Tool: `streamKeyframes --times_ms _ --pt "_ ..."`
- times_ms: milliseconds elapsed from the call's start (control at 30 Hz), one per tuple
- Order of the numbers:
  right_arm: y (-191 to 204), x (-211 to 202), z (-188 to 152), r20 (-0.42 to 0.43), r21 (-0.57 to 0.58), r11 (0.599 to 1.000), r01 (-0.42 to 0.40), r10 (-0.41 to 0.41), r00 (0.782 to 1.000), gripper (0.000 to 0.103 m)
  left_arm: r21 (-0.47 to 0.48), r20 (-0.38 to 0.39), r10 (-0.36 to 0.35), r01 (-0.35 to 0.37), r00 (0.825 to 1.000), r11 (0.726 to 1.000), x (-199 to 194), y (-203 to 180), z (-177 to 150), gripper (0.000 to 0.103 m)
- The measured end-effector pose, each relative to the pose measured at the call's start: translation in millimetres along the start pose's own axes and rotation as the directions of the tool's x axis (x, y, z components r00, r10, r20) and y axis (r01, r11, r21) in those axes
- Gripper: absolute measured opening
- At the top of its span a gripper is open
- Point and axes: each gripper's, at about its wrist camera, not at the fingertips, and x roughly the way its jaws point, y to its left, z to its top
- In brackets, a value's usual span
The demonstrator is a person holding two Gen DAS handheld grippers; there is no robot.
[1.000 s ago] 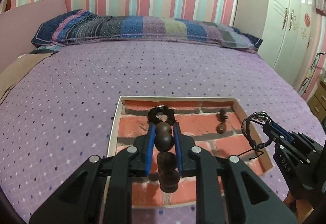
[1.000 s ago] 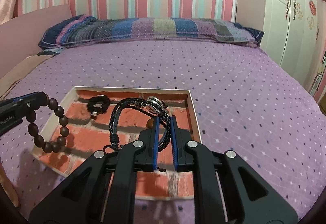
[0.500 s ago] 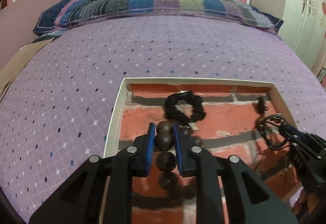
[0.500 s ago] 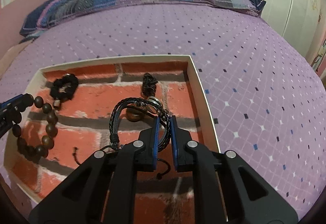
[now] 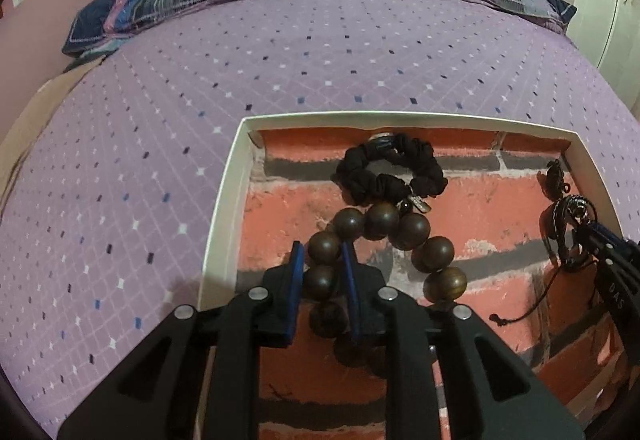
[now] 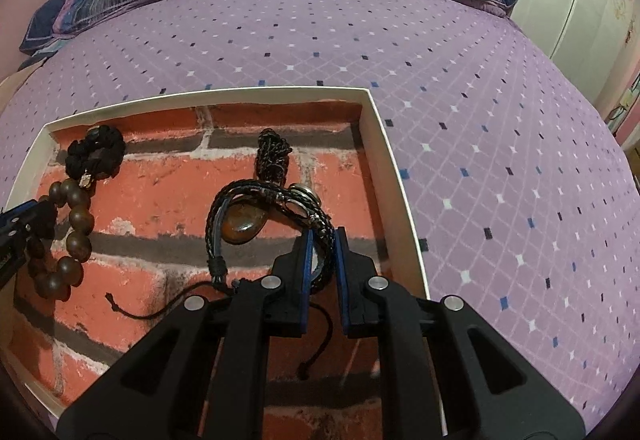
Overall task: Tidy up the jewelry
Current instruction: 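Open both grippers to release the bracelets into the tray and withdraw, then move the left gripper toward the orange scrunchie while the right approaches the black claw clip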
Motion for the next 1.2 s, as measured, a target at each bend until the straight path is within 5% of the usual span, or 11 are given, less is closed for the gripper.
streamKeyframes --times_ms 100,233,300,400,500,900,1200 --pt "-4.2 -12.7 -3.7 0.037 0.002 1.000 -0.029 0.029 0.999 0.048 -0.007 0.005 -0.007 0.007 1.000 1.000 -6.4 2.8 -0.4 0.022" --pt "-16.2 -36.4 -7.6 0.089 0.008 0.992 -0.125 0.123 0.988 0.074 -0.015 0.070 0.004 -0.003 0.998 1.000 -31.8 7.0 -2.8 0.062" --pt "-24.1 -52.1 -9.6 0.116 -0.006 0.993 -0.119 0.118 0.986 0.084 -0.016 0.107 -0.007 0.009 0.994 1.000 -50.1 11.7 -3.9 0.063" --pt "-34.8 -72.3 -13.4 0.138 -0.014 0.993 -0.114 0.115 0.984 0.089 -0.023 0.129 -0.032 0.035 0.991 0.999 -78.0 18.9 -3.8 0.065" --pt "-48.5 -99.0 -19.2 0.164 -0.006 0.996 -0.094 0.093 0.982 0.097 -0.031 0.162 -0.049 0.055 0.986 0.998 -109.5 26.2 -4.6 0.080" --pt "-68.0 -200.2 -77.8 0.269 0.005 1.000 0.007 -0.008 0.963 0.099 -0.031 0.284 -0.026 0.036 0.958 0.999 -232.7 74.1 -55.6 0.094" --pt "-66.3 -235.7 -135.7 0.313 0.038 0.999 -0.005 -0.007 0.950 0.099 -0.055 0.336 0.013 0.006 0.942 0.998 -268.9 107.3 -126.3 0.095"
